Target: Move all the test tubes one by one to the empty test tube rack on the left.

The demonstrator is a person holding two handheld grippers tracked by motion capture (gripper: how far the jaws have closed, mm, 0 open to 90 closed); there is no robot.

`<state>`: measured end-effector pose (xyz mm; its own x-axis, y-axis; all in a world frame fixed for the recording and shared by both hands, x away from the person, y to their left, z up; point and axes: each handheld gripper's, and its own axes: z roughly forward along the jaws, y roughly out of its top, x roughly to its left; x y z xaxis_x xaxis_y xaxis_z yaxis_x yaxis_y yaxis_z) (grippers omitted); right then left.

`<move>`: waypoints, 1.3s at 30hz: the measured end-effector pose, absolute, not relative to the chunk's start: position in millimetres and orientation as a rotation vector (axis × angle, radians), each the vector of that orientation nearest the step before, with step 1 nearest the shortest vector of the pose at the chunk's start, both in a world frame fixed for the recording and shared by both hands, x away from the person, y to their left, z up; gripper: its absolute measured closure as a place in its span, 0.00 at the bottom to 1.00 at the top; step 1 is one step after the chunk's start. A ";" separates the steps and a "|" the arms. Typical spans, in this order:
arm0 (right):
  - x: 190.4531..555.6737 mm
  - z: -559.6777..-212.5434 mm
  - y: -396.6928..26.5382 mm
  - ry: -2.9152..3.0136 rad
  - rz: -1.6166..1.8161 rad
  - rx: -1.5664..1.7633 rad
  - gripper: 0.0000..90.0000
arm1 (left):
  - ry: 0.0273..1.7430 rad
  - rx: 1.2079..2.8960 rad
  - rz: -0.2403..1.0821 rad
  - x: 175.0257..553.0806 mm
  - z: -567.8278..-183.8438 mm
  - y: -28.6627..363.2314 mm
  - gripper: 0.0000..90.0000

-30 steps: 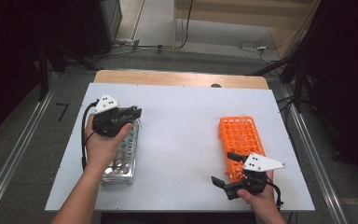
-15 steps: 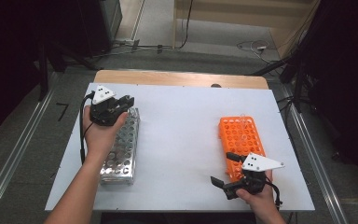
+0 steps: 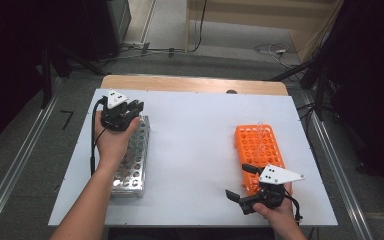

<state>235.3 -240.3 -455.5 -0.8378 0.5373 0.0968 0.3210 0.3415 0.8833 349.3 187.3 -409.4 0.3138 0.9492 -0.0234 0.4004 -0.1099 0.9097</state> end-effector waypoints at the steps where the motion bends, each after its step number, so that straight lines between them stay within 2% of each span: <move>1: 235.2 -455.6 -240.1 2.392 1.502 0.775 0.00 | 1.243 1.682 0.756 350.5 -411.4 187.5 0.85; 22: 235.0 -456.4 -238.7 2.399 1.496 0.767 0.00 | 1.355 1.711 0.655 357.8 -427.1 189.4 0.83; 27: 235.1 -456.3 -238.4 2.400 1.494 0.766 0.00 | 1.363 1.685 0.637 356.4 -425.0 192.4 0.71; 34: 235.9 -455.1 -239.9 2.394 1.499 0.773 0.00 | 1.311 1.660 0.594 347.2 -418.8 190.3 0.40; 39: 236.1 -453.9 -241.2 2.389 1.499 0.776 0.00 | 1.253 1.633 0.560 334.3 -412.1 189.5 0.23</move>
<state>236.1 -241.2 -453.9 -0.8376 0.5383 0.0937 0.3184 0.3416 0.8843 334.3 189.5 -412.1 0.3652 0.9116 -0.1889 0.4675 -0.0040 0.8840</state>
